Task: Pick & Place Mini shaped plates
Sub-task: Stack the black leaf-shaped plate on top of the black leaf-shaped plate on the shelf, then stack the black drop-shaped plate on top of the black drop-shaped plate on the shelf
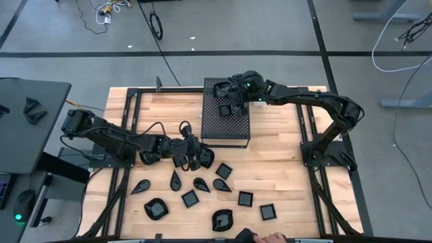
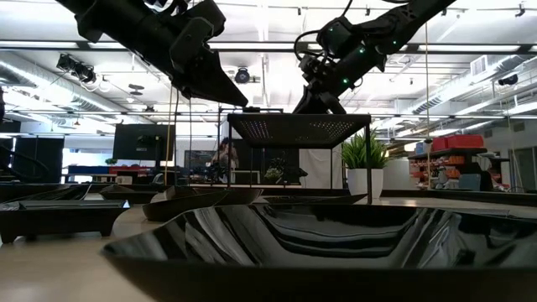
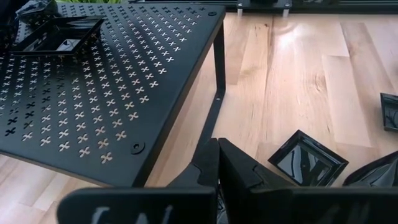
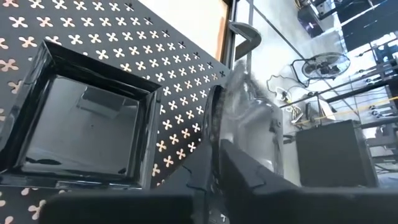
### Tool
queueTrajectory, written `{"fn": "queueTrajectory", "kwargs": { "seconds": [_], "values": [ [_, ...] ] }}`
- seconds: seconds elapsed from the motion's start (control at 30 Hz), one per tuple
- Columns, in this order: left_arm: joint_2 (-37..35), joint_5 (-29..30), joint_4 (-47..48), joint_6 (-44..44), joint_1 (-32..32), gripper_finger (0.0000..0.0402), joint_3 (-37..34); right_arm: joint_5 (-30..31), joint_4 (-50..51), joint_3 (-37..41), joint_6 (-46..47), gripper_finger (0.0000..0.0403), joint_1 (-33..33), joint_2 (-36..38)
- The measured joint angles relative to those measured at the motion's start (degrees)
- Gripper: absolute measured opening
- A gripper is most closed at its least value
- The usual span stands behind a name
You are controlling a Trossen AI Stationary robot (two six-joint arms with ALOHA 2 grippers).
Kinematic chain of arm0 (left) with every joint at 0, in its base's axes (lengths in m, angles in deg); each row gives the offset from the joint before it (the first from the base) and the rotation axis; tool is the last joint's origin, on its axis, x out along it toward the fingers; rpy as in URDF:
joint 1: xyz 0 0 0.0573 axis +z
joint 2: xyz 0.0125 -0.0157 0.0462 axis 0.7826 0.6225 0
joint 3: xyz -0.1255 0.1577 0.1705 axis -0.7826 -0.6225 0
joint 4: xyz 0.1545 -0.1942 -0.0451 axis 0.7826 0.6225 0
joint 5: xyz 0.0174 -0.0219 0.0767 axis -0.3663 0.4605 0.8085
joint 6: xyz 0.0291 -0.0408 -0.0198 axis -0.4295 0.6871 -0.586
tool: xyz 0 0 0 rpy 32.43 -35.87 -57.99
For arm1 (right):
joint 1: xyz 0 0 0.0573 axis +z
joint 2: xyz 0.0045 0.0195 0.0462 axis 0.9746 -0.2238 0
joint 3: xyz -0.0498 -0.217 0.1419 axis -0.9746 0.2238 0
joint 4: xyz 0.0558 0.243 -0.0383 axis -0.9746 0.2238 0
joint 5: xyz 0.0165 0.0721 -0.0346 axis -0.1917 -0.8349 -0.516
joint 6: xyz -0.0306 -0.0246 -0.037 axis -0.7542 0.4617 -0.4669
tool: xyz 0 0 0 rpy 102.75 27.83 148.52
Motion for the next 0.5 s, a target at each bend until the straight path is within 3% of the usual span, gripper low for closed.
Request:
{"fn": "queueTrajectory", "kwargs": {
  "seconds": [0.3,0.5],
  "values": [
    [0.0,0.0,0.0,0.0,0.0,0.0007,0.0,0.2,0.3,0.0,0.3,0.0084,-0.4,0.6],
    [0.0,0.0,0.0,0.0,0.0,0.0007,0.0,0.0,0.7,0.0,2.0,0.0088,-0.3,4.3]
  ]
}}
